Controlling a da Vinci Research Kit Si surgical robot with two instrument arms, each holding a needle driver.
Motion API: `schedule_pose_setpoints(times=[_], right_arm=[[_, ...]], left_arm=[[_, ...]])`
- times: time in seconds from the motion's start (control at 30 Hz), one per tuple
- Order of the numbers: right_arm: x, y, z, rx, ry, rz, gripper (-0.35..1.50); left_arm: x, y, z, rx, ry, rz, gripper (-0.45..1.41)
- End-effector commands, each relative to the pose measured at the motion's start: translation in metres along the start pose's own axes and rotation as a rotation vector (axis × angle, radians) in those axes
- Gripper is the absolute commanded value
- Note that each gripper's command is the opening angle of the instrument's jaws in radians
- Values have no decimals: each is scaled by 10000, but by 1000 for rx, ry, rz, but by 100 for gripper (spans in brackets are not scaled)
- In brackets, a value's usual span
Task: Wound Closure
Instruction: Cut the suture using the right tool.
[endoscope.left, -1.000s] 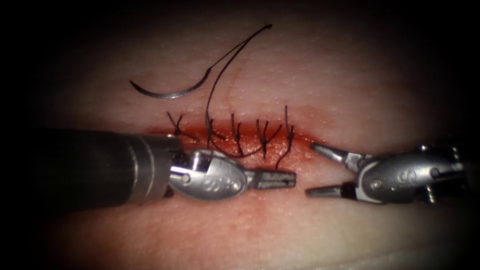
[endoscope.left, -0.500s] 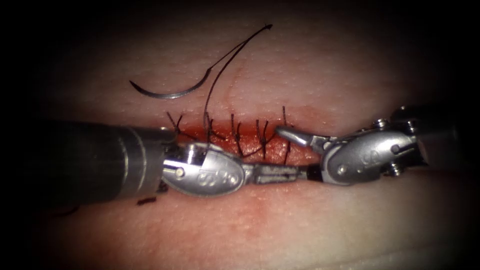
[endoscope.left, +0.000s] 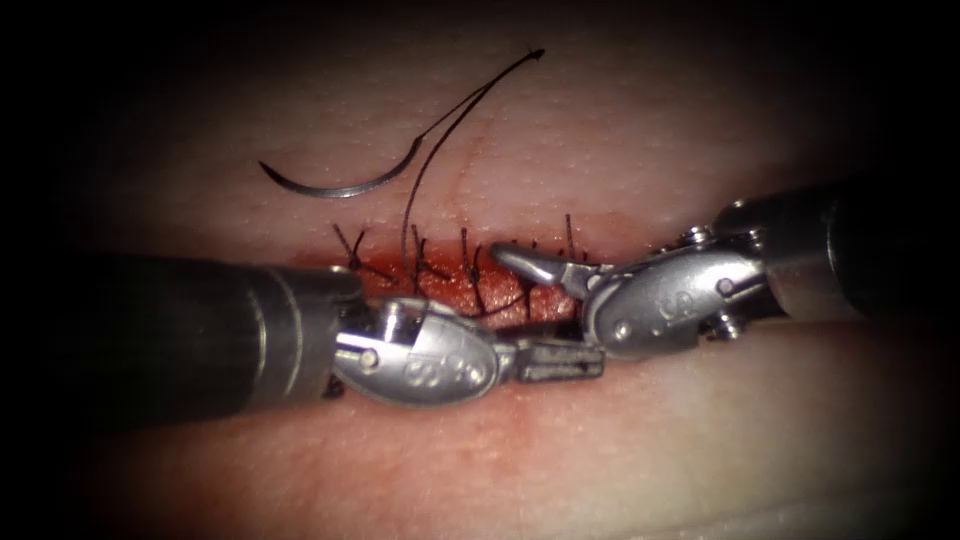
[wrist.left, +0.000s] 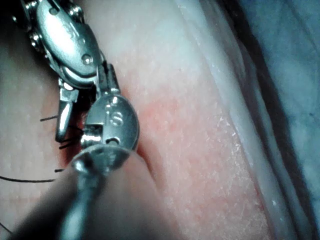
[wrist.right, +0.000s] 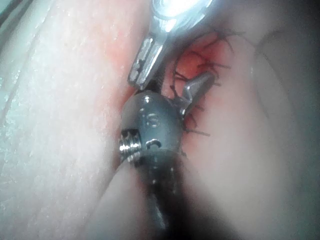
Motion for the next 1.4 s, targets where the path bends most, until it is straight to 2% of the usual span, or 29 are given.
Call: schedule_pose_setpoints(times=[0.03, 0.1, 0.17, 0.2, 0.27, 0.4, 0.43, 0.47, 0.5, 0.57, 0.73, 0.77, 0.93, 1.07, 1.27, 1.4], right_arm=[[-4, -5, 7, -1, 5, -3, 133], [-4, -7, 7, -1, 6, -4, 132], [-5, -8, 5, 4, 8, -24, 103], [-6, -9, 4, 5, 10, -31, 66], [-9, -9, 4, 38, -2, -36, -35], [-17, -8, 7, 63, -21, -57, -35], [-19, -8, 7, 59, -26, -59, -25], [-22, -8, 7, 53, -39, -62, 32], [-23, -7, 7, 43, -50, -64, 67], [-26, -6, 4, 27, -70, -56, 125], [-20, -3, -22, 23, -92, -39, 135], [-15, 0, -39, 18, -111, -38, 138], [-5, 10, -82, 4, -133, -34, 140], [3, 14, -108, -19, -152, -23, 140], [7, 8, -118, -29, -159, -22, 140], [10, 6, -118, -30, -160, -16, 136]], left_arm=[[-3, 0, 6, -1, 2, -6, -45], [-3, 1, 6, -2, 2, -5, -45], [-2, 3, 7, -2, 1, -3, -45], [-1, 5, 7, -2, 1, -2, -45], [0, 7, 8, -2, 1, -5, -45], [4, 13, 8, -6, 4, 0, -45], [5, 15, 7, -7, 5, 2, -45], [5, 17, 6, -9, 6, 4, -45], [6, 20, 4, -11, 7, 6, -45], [10, 29, -3, -17, 10, 7, -45], [18, 44, -27, -27, 9, 11, -45], [20, 51, -44, -23, -6, 3, -45], [16, 67, -90, -13, -41, -27, -45], [4, 87, -125, -8, -63, -90, -25], [-19, 105, -136, 15, -89, -217, 17], [-46, 112, -132, 29, -105, -334, 64]])
